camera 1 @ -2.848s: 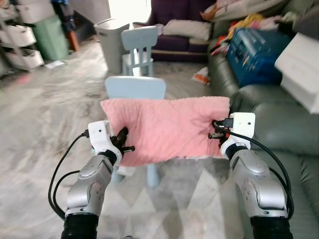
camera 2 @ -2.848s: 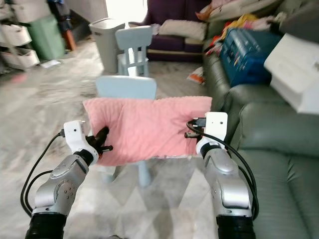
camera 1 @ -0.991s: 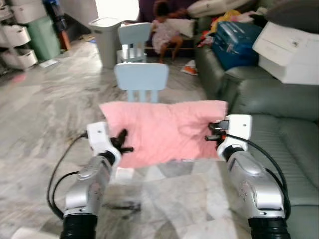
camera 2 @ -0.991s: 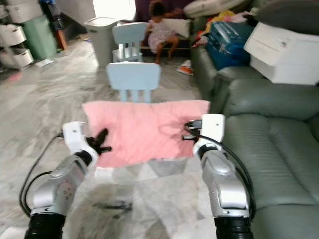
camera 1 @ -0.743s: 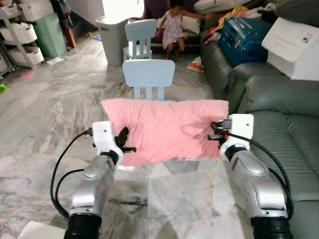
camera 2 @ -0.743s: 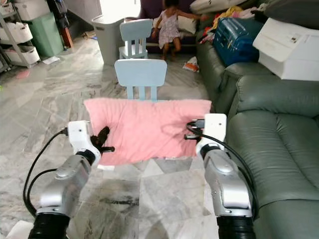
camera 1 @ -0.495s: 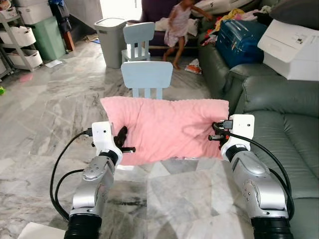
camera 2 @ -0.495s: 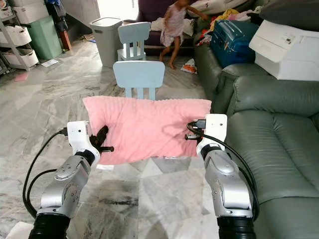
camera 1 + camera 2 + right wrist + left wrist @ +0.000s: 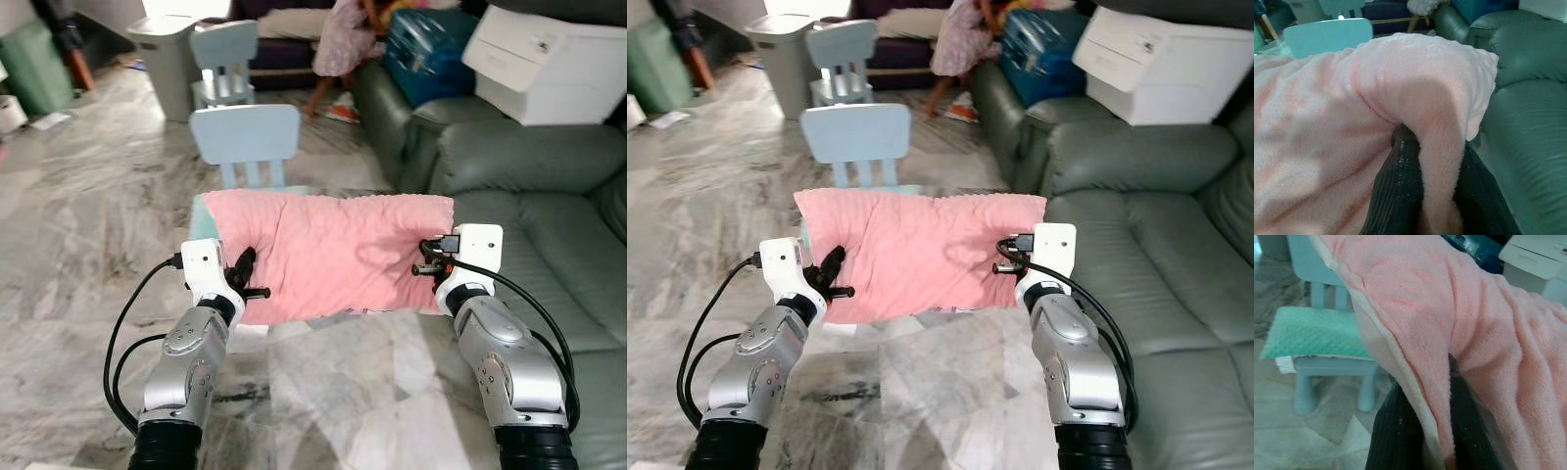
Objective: Move the pillow to the sofa
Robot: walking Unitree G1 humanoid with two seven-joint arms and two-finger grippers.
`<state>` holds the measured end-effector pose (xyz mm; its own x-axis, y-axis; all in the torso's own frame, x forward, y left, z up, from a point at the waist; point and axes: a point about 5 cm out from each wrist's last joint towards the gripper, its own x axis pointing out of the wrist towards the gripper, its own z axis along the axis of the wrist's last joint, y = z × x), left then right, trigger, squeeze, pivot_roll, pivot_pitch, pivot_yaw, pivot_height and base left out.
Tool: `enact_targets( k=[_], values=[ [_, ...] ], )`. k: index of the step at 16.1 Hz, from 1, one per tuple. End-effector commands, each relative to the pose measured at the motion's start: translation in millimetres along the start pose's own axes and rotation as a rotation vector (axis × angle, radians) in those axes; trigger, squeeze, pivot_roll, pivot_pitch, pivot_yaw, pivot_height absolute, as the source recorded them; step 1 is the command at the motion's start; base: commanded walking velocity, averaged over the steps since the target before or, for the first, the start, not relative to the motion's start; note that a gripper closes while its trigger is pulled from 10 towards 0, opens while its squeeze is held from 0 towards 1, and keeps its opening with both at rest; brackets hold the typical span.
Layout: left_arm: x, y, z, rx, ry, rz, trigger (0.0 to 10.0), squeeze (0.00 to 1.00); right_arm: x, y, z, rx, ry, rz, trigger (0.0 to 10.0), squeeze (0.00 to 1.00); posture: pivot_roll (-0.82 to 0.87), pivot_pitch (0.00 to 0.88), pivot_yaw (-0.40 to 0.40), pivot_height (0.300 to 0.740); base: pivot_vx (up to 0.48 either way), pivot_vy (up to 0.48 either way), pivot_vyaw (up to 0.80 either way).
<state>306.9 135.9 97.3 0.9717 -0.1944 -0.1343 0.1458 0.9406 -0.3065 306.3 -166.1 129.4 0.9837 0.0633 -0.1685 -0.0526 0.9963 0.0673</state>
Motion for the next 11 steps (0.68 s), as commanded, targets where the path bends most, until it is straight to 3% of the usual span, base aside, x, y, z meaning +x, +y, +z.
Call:
enact_targets(
  k=[1, 4, 11],
  values=[
    [-1.2, 0.9, 4.7, -0.005, -0.016, -0.009, 10.0, 0.00, -0.8, 0.7, 7.1, -0.003, -0.024, 0.003, 10.0, 0.00, -0.17, 0.000, 0.017, 0.740, 0.000, 0.000, -0.79],
    [-1.6, 0.7, 3.8, -0.007, -0.012, -0.013, 10.0, 0.00, -1.1, 0.7, 7.1, -0.005, -0.024, 0.004, 10.0, 0.00, -0.17, 0.000, 0.018, 0.740, 0.164, 0.000, -0.79],
    [-1.9, -0.1, 2.1, -0.021, -0.006, -0.019, 10.0, 0.00, -0.4, 0.3, 9.1, -0.016, -0.035, 0.011, 10.0, 0.00, -0.17, 0.000, 0.013, 0.740, 0.333, 0.000, 0.00]
  ],
)
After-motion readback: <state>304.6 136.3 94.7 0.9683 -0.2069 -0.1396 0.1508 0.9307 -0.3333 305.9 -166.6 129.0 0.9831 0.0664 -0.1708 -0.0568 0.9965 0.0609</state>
